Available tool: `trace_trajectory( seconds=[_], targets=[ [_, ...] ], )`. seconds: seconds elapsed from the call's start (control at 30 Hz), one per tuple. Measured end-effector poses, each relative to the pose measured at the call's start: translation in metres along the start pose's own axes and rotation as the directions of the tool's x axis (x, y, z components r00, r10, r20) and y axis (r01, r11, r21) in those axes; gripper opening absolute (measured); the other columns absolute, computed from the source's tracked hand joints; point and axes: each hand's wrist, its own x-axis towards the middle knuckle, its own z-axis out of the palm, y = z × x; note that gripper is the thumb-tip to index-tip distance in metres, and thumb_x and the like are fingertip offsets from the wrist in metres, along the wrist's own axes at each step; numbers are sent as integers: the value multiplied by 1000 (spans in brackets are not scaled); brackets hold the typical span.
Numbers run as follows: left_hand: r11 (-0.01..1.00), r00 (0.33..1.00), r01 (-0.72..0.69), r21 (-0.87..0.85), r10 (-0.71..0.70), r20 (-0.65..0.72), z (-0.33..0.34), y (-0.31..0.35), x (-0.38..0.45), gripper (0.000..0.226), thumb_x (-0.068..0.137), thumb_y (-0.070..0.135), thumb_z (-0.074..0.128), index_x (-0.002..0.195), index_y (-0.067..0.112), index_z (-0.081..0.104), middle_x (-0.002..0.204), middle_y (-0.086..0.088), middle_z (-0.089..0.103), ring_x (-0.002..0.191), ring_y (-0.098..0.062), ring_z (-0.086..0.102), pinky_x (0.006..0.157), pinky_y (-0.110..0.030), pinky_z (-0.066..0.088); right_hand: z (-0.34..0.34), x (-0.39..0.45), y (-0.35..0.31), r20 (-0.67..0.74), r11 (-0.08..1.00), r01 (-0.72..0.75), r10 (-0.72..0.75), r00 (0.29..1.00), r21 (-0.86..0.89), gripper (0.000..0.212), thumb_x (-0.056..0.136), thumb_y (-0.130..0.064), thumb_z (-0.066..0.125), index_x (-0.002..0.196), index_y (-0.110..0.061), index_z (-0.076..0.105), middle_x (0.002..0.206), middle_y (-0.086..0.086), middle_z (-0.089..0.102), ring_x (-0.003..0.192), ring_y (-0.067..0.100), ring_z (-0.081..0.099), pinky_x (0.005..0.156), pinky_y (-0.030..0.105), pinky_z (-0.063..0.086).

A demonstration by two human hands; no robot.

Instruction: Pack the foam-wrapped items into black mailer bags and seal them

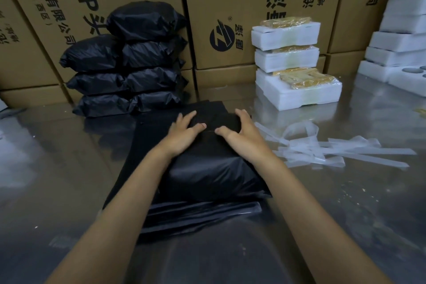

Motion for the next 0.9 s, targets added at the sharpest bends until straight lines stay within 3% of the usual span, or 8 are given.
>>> trace_trajectory(
  seconds=[0.07, 0.13, 0.37, 0.47, 0.7, 0.77, 0.83, 0.9],
  targets=[
    [960, 988, 86, -267, -47, 150, 2, -24, -4, 69, 91, 53, 58, 152, 45, 27, 154, 11, 31, 107, 0, 53, 81, -23, 45, -4, 1, 7, 66, 967, -141, 130, 989, 212, 95, 82, -43, 75, 158, -36, 18, 152, -10, 35, 125, 16, 51, 93, 30, 48],
    [931, 992, 69, -358, -25, 126, 3, -37, 0, 77, 86, 58, 60, 153, 44, 24, 155, 15, 29, 99, 8, 49, 73, -18, 41, -6, 1, 13, 131, 910, -226, 191, 973, 349, 110, 72, -47, 81, 158, -43, 13, 135, -12, 39, 98, 6, 56, 72, 24, 48],
    [850, 983, 167, -499, -101, 156, 5, -48, 4, 116, 57, 72, 76, 155, 39, 23, 152, 10, 38, 106, -7, 59, 71, -23, 47, -1, 14, 28, 163, 837, -267, 214, 963, 479, 129, 49, -48, 88, 158, -38, 20, 134, 3, 58, 108, 24, 67, 94, 40, 56],
    [845, 980, 174, -506, -98, 173, 4, -48, 7, 117, 55, 73, 77, 154, 41, 23, 150, 7, 41, 112, -12, 59, 75, -27, 47, 1, 22, 31, 134, 846, -238, 197, 971, 478, 117, 57, -41, 88, 157, -30, 27, 121, 1, 64, 100, 20, 70, 82, 32, 56],
    [849, 982, 181, -497, -130, 137, 7, -41, 15, 99, 76, 59, 71, 156, 33, 19, 151, 3, 39, 97, -5, 59, 53, -14, 50, 2, 51, 33, 113, 914, -261, 238, 965, 310, 83, 87, -17, 74, 157, -11, 29, 146, 19, 51, 120, 33, 59, 100, 40, 50],
    [854, 986, 161, -494, -116, 120, 6, -44, 15, 91, 83, 53, 66, 157, 28, 18, 146, 5, 43, 85, -4, 64, 48, -11, 48, 2, 55, 30, 106, 935, -258, 239, 965, 241, 79, 90, -14, 72, 156, -7, 29, 147, 17, 50, 108, 25, 61, 81, 24, 53],
    [830, 985, 158, -534, -99, 139, 7, -46, 11, 104, 66, 60, 75, 154, 33, 27, 135, 8, 52, 83, -2, 70, 54, -12, 52, 3, 59, 31, 108, 942, -261, 243, 964, 209, 76, 91, -12, 70, 155, -4, 29, 149, 18, 48, 112, 26, 60, 83, 23, 48],
    [822, 981, 164, -546, -79, 175, 6, -50, 6, 93, 57, 65, 81, 140, 39, 50, 146, 5, 47, 105, -9, 67, 73, -21, 55, 2, 61, 30, 109, 940, -288, 272, 956, 182, 77, 92, -13, 70, 156, -4, 28, 152, 19, 44, 128, 33, 53, 94, 32, 42]
  ],
)
